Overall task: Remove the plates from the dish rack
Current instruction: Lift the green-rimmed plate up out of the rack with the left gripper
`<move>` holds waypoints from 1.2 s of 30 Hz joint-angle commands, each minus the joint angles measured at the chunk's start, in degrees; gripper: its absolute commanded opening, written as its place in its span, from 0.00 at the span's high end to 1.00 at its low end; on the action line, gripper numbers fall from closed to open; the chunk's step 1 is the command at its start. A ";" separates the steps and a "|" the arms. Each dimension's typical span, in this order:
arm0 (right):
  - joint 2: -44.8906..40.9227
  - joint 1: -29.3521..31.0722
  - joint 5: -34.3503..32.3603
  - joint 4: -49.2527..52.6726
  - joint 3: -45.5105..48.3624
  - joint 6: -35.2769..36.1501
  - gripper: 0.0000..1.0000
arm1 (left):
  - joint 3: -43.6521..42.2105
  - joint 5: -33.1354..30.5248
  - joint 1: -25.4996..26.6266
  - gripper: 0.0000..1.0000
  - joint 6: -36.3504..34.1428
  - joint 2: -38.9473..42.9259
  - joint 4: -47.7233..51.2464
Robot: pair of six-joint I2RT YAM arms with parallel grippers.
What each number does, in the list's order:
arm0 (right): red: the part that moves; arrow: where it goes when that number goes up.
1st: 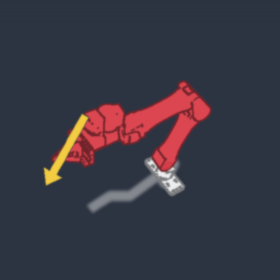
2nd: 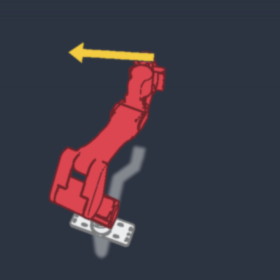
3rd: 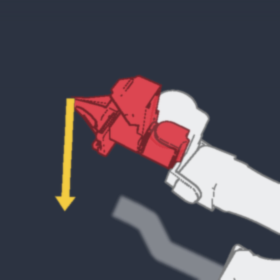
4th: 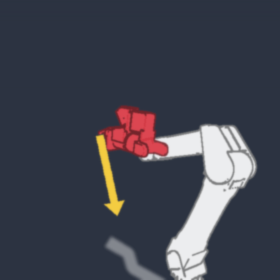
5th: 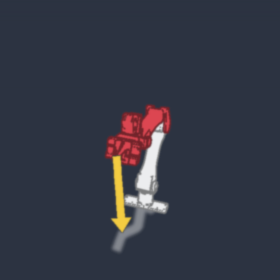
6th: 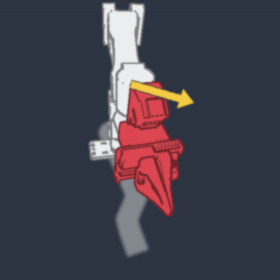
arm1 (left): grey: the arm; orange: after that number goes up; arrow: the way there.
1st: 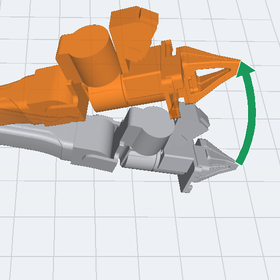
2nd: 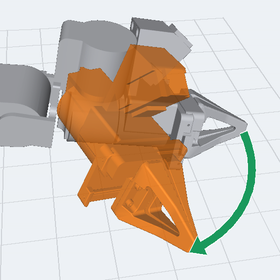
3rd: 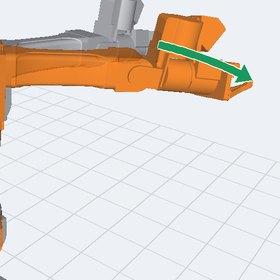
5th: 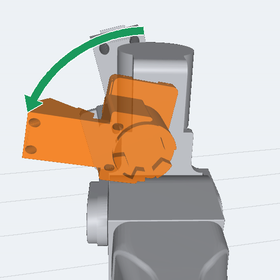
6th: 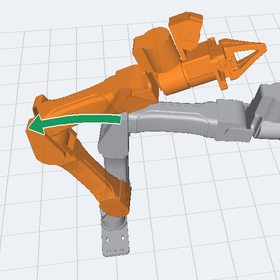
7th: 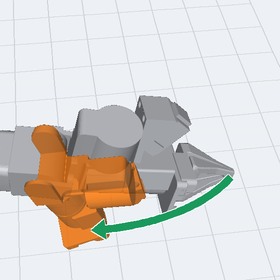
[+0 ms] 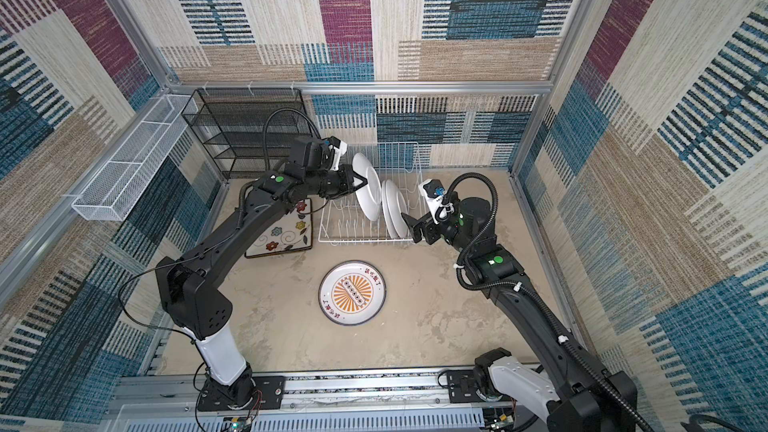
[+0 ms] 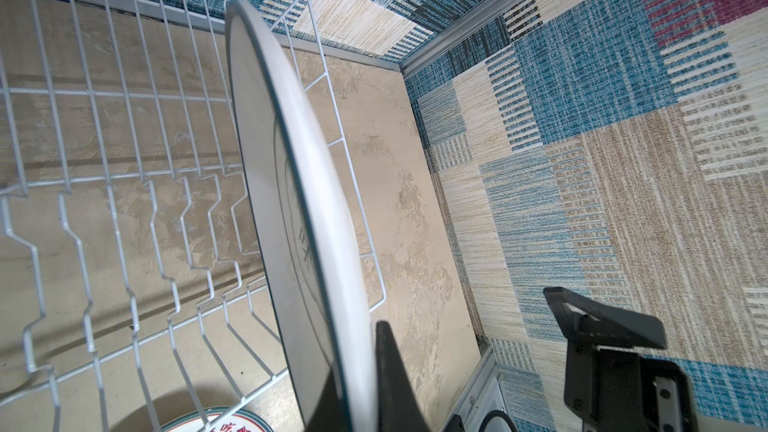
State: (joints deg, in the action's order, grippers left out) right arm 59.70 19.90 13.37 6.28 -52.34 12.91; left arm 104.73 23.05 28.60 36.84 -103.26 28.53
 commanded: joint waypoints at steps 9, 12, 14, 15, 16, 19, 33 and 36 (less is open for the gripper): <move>0.23 0.05 1.10 -2.86 0.06 -1.05 0.01 | -3.52 -2.48 -0.39 1.00 -1.24 4.74 -4.36; 0.24 0.06 1.40 -3.54 0.30 -1.47 0.01 | -4.32 -3.08 -0.47 1.00 -1.47 5.82 -4.42; 0.37 0.08 1.84 -3.97 0.39 -1.66 0.01 | -4.73 -3.33 -0.57 1.00 -1.73 6.31 -4.54; 0.52 0.06 1.98 -4.01 0.32 -1.81 0.01 | -4.84 -3.40 -0.65 1.00 -1.81 6.55 -4.40; 0.59 0.07 2.01 -3.95 0.22 -1.96 0.01 | -4.95 -3.46 -0.74 1.00 -1.84 6.66 -4.45; 0.60 0.05 2.02 -4.09 0.04 -2.43 0.01 | -5.13 -3.83 -0.90 1.00 -2.33 7.55 -4.45; 6.09 -2.62 2.85 3.71 -10.33 -17.58 0.01 | -7.82 -1.36 -0.59 1.00 -20.58 14.85 -7.18; 10.26 -6.32 10.51 8.48 -15.80 -22.69 0.01 | -9.37 -3.85 0.57 1.00 -27.25 17.00 -7.40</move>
State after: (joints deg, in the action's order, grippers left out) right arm 67.72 15.35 17.10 9.56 -65.19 -2.79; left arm 96.16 19.88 28.36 19.09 -87.99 25.76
